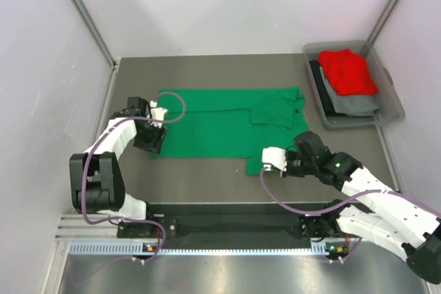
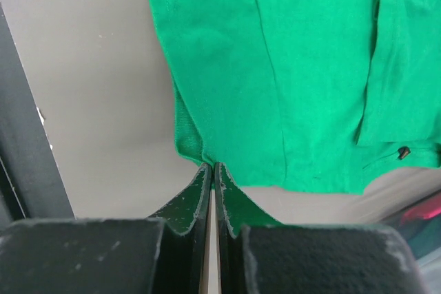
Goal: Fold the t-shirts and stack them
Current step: Fold the tshirt
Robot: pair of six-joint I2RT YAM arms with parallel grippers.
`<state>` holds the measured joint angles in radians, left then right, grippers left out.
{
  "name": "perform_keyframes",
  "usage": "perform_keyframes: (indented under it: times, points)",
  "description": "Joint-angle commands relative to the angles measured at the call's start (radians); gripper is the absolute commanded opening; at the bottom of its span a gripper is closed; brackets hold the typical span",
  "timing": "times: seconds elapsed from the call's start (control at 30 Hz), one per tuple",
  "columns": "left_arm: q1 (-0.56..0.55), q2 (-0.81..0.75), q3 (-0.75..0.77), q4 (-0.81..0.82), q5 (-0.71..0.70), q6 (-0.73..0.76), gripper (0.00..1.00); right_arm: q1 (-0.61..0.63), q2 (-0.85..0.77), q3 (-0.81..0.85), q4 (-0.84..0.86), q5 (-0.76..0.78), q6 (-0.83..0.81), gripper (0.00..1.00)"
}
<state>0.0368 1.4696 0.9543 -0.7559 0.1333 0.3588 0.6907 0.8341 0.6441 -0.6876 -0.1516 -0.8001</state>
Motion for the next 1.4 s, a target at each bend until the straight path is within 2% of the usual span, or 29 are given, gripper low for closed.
perform_keyframes:
  times: [0.0, 0.5, 0.6, 0.63, 0.67, 0.83, 1.0, 1.17, 1.37]
  points:
    - [0.005, 0.034, -0.009, 0.047, -0.021, 0.017, 0.54, -0.013, 0.011, 0.031, 0.016, 0.009, 0.03, 0.0]
    - [0.006, 0.178, -0.014, 0.162, -0.058, 0.009, 0.5, -0.031, 0.031, 0.031, 0.043, 0.004, 0.041, 0.0]
    - [0.006, 0.199, -0.005, 0.161, -0.032, 0.008, 0.28, -0.04, 0.03, 0.022, 0.059, 0.021, 0.045, 0.0]
    - [0.006, 0.207, 0.0, 0.153, -0.017, 0.009, 0.08, -0.045, 0.026, 0.023, 0.075, 0.03, 0.05, 0.0]
    - [0.006, 0.205, 0.004, 0.142, -0.009, 0.009, 0.01, -0.054, 0.025, 0.023, 0.085, 0.056, 0.064, 0.0]
    - [0.006, 0.137, 0.011, 0.113, -0.004, 0.019, 0.0, -0.126, 0.019, 0.046, 0.137, 0.078, 0.09, 0.0]
    - [0.005, 0.101, 0.075, 0.023, 0.018, 0.037, 0.0, -0.249, 0.057, 0.106, 0.192, 0.07, 0.102, 0.0]
    - [0.003, 0.15, 0.185, -0.069, 0.052, 0.069, 0.0, -0.354, 0.157, 0.212, 0.232, 0.037, 0.113, 0.0]
    - [-0.003, 0.247, 0.335, -0.115, 0.058, 0.077, 0.0, -0.414, 0.339, 0.343, 0.306, 0.034, 0.124, 0.0]
